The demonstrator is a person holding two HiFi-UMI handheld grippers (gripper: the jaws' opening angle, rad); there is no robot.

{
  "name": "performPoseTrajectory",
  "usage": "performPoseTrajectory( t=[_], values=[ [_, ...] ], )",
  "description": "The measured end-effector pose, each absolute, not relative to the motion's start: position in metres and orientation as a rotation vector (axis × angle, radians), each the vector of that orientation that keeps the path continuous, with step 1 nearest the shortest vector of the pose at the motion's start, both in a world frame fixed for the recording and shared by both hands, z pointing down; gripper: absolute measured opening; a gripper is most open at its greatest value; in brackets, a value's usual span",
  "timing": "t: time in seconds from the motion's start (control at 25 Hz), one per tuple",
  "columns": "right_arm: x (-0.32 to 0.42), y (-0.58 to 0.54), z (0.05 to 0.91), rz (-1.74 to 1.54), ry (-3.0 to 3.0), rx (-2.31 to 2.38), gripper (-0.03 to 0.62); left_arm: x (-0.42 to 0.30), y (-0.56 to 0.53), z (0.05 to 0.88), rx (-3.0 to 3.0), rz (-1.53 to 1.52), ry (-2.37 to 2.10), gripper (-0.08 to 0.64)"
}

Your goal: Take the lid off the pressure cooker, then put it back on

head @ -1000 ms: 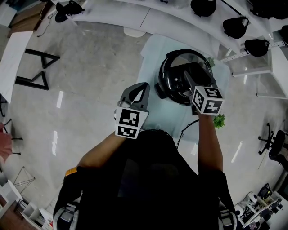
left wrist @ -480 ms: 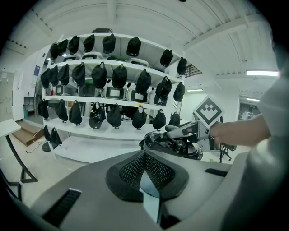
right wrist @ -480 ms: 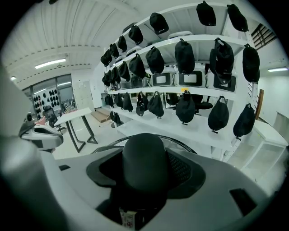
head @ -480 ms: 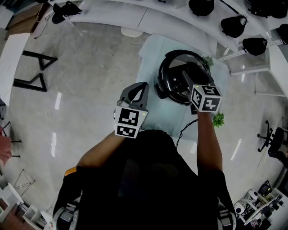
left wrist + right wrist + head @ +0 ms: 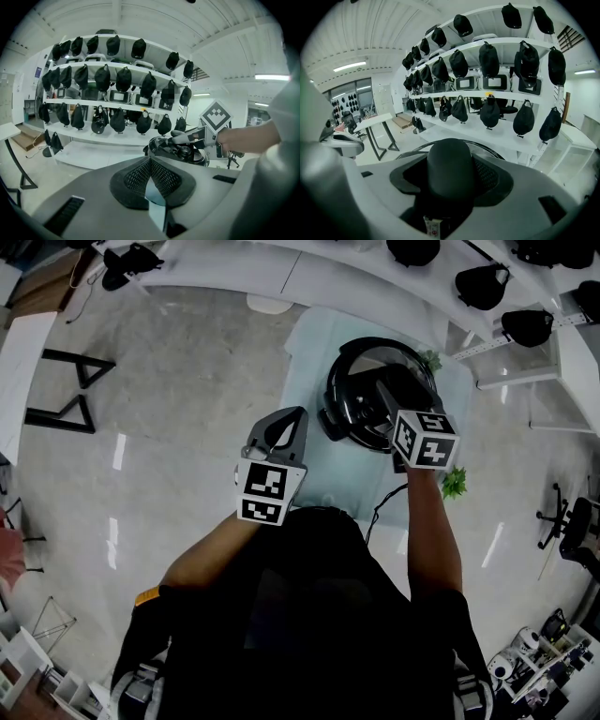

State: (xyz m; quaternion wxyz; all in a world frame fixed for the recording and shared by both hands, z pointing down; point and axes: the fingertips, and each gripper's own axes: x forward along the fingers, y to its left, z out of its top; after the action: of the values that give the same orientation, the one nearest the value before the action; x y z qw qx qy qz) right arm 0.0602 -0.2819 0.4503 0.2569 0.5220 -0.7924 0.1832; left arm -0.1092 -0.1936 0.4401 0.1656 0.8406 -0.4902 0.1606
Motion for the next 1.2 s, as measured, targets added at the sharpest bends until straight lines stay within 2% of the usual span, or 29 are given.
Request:
performPoseTrajectory(
  t=[0.68, 1.2],
  values=[
    [0.051, -0.283, 0.451, 0.439, -2.224, 1.231, 0.291, -0.096, -0.189, 0.44, 2.406, 0.455, -1.374, 0.008],
    [0.059, -0.28, 0.452, 0.491, -2.149, 1.402, 0.29, -0.095, -0.185, 0.439, 2.404, 0.449, -1.379, 0.006]
  ],
)
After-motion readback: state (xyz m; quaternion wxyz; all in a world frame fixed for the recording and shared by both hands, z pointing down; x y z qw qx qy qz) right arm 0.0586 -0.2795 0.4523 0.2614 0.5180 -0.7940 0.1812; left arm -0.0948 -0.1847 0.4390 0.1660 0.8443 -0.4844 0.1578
